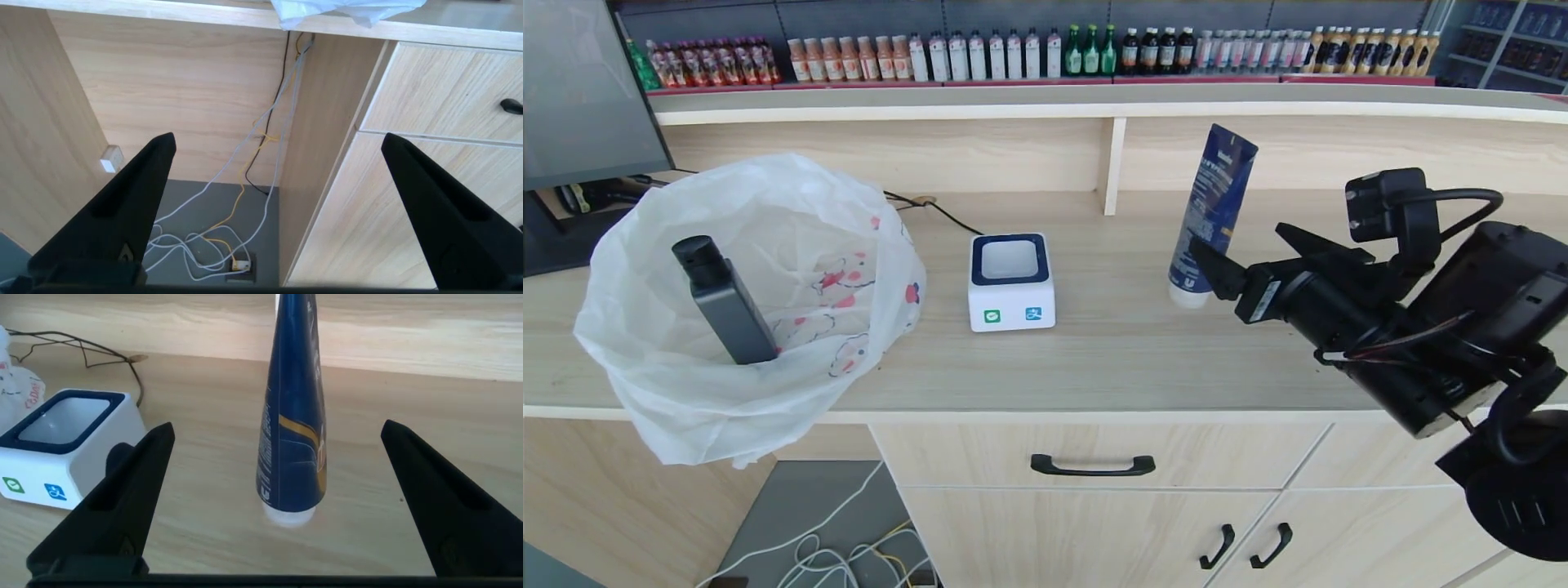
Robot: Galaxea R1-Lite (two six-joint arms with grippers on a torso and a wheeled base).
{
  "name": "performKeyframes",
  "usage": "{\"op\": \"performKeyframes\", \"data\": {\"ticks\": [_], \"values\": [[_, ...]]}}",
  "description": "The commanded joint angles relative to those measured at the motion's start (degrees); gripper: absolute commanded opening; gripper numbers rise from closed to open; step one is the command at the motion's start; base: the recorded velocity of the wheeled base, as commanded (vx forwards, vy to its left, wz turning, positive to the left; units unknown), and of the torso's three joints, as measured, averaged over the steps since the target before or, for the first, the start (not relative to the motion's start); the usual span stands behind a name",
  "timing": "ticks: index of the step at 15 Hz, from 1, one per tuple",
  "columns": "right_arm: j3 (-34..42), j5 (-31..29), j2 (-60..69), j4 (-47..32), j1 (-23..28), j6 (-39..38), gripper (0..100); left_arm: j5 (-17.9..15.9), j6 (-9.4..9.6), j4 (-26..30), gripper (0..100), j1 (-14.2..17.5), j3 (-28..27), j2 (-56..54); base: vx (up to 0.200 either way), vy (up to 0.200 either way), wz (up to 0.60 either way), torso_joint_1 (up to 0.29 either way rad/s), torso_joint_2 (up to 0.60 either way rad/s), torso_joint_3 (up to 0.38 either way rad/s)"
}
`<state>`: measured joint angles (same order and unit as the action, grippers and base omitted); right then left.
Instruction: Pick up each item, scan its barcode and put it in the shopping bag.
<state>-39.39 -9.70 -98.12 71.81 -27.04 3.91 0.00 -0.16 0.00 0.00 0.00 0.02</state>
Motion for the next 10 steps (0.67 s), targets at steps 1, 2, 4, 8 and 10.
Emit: {"op": "performKeyframes", "data": {"ticks": [1, 2, 4, 8, 10], "values": [[-2.18, -0.05, -2.07, -0.01, 0.41, 0.04, 100, 0.0, -0.02, 0.0, 100, -0.09, 0.0, -0.02, 0.0, 0.0, 0.0, 0.0, 0.0, 0.0], [-4.03, -0.05, -3.57, -0.1, 0.41, 0.04, 100, 0.0, -0.02, 0.0, 100, -0.09, 0.0, -0.02, 0.0, 0.0, 0.0, 0.0, 0.0, 0.0], [-6.49, -0.14, -5.59, -0.1, 0.41, 0.04, 100, 0.0, -0.02, 0.0, 100, -0.09, 0.0, -0.02, 0.0, 0.0, 0.0, 0.0, 0.0, 0.0], [-10.18, -1.55, -8.58, -0.1, 0.5, 0.04, 100, 0.0, -0.02, 0.0, 100, 0.0, 0.0, -0.02, 0.0, 0.0, 0.0, 0.0, 0.0, 0.0], [-12.38, -1.55, -10.07, -0.1, 0.76, 0.13, 100, 0.0, -0.02, 0.0, 100, 0.0, 0.0, -0.02, 0.0, 0.0, 0.0, 0.0, 0.0, 0.0]]}}
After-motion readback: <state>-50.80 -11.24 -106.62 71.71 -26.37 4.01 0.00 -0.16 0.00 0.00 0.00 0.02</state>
